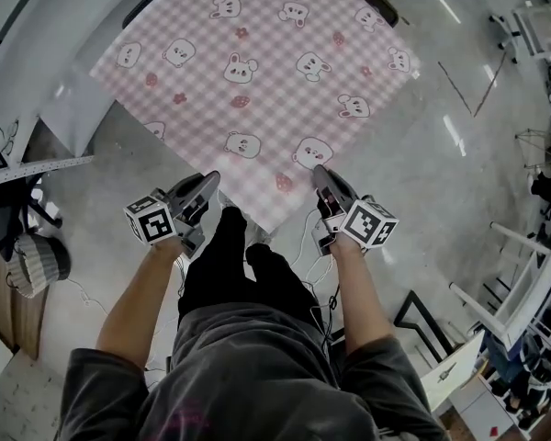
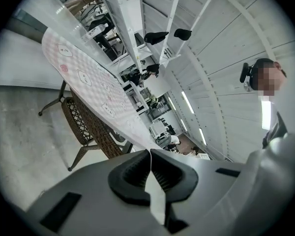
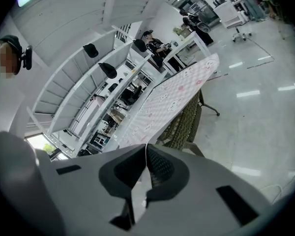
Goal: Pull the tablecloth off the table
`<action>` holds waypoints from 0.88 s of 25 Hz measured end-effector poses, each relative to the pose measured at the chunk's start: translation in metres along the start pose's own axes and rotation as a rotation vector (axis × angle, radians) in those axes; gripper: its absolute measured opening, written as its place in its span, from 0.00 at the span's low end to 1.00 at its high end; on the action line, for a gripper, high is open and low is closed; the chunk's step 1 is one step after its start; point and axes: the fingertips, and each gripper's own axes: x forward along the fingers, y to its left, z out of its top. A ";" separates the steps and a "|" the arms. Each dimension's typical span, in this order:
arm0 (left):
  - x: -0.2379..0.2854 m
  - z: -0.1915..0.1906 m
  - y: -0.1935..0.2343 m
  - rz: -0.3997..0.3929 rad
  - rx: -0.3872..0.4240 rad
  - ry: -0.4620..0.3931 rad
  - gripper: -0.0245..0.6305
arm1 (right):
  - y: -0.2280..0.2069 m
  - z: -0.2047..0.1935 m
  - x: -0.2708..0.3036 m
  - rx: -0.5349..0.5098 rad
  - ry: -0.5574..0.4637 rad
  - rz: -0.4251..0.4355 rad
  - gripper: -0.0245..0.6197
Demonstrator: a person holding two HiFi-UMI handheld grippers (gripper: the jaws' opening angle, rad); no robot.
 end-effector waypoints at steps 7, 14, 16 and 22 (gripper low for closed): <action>0.018 0.020 0.001 -0.058 0.091 -0.050 0.04 | -0.002 0.022 0.009 -0.069 -0.051 0.031 0.05; 0.010 0.017 -0.008 -0.051 0.086 -0.057 0.04 | 0.005 0.018 0.003 -0.053 -0.030 0.056 0.05; 0.016 0.021 0.005 -0.046 0.091 -0.056 0.04 | -0.003 0.020 0.017 -0.055 -0.025 0.068 0.05; 0.158 0.027 0.118 -0.027 0.010 -0.298 0.04 | -0.129 0.114 0.141 -0.233 0.150 0.131 0.05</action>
